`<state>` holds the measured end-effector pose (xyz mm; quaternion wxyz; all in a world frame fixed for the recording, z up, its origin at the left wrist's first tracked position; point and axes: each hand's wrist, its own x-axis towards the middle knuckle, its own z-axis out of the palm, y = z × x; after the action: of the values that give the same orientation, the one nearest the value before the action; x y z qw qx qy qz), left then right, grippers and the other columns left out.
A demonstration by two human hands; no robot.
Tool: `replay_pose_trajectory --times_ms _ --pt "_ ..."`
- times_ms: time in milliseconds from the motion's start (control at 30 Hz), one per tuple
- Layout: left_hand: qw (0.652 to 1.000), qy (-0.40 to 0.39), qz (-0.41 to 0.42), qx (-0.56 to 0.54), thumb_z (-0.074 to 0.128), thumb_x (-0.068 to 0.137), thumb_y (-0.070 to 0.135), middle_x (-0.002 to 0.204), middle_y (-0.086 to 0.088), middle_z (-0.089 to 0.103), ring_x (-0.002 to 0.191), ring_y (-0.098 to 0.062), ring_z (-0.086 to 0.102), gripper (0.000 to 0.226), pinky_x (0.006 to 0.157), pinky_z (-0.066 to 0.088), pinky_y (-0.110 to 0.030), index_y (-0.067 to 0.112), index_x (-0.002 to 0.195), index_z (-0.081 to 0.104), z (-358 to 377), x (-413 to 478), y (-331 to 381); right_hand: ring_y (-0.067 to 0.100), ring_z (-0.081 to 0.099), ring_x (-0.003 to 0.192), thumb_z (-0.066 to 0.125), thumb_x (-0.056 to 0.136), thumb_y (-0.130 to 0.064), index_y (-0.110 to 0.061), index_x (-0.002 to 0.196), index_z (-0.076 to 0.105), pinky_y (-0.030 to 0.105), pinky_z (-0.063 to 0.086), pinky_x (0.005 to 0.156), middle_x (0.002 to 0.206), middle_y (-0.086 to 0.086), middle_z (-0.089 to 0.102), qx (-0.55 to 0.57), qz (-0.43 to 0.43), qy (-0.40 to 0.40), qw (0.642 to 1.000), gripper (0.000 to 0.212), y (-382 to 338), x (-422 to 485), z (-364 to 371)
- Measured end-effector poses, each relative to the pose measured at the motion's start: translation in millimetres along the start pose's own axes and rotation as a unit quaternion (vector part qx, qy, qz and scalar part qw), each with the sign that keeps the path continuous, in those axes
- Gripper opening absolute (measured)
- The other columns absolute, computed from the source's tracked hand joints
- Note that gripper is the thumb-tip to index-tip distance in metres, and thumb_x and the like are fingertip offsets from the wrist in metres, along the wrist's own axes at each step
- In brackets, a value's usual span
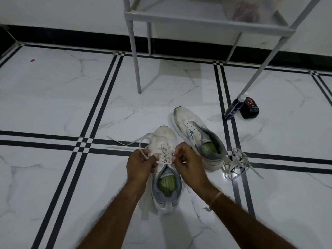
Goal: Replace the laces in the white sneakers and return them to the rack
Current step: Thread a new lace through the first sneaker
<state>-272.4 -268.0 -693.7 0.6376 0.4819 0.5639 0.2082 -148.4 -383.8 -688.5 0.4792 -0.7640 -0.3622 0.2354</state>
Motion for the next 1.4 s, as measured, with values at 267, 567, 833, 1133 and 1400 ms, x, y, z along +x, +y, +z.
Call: replay_pose_trajectory --times_ms 267,567,833,1133,1400 --pt "0.829 0.031 0.37 0.418 0.078 0.086 0.025 0.154 -0.005 0.039 0.139 -0.026 0.04 0.059 0.102 0.043 -0.042 0.034 0.139 0.054 -17.9 -9.1 -18.9 0.019 0.056 0.102 0.054 0.094 -0.024 -0.025 0.116 0.072 0.036 0.055 0.076 0.111 -0.003 0.062 -0.285 -0.195 -0.124 0.93 0.028 1.8 7.8 -14.1" --pt "0.783 -0.059 0.433 0.443 0.07 0.084 0.011 0.087 0.003 0.067 0.088 -0.022 0.061 0.015 0.082 0.051 -0.044 0.025 0.079 0.066 -23.7 3.0 -1.4 0.027 0.055 0.124 0.071 0.085 -0.017 -0.022 0.106 0.072 0.043 0.053 0.09 0.135 0.001 0.063 -0.394 -0.333 -0.168 0.84 0.022 1.6 24.7 -23.1" --pt "0.886 -0.18 0.29 0.314 0.055 0.096 0.006 0.062 0.01 0.063 0.062 -0.008 0.059 0.033 0.062 0.043 -0.015 0.023 0.07 0.065 -37.5 4.7 -0.2 -0.002 0.054 0.058 0.053 0.105 -0.03 -0.023 0.08 0.068 0.012 0.039 0.058 0.06 -0.021 0.052 -0.199 -0.146 -0.244 0.938 0.03 9.3 15.6 -51.7" --pt "0.962 -0.25 -0.07 0.089 0.052 0.104 0.013 0.081 -0.006 0.068 0.07 -0.012 0.059 0.025 0.058 0.048 -0.021 0.008 0.089 0.07 -49.5 -6.4 7.1 0.006 0.057 0.083 0.057 0.097 -0.046 -0.03 0.073 0.069 0.04 0.047 0.08 0.072 -0.018 0.064 -0.145 -0.066 -0.144 0.977 0.031 28.1 -18.8 -36.4" --pt "0.943 -0.222 -0.096 -0.231 0.054 0.097 0.009 0.118 -0.019 0.071 0.095 -0.017 0.072 0.033 0.073 0.058 -0.02 -0.012 0.121 0.063 -27.3 -19.4 4.4 0.02 0.071 0.11 0.057 0.1 -0.005 0.009 0.109 0.073 0.022 0.053 0.091 0.111 0.012 0.077 0.296 0.093 -0.093 0.946 0.023 -5.1 -22.4 -15.8"
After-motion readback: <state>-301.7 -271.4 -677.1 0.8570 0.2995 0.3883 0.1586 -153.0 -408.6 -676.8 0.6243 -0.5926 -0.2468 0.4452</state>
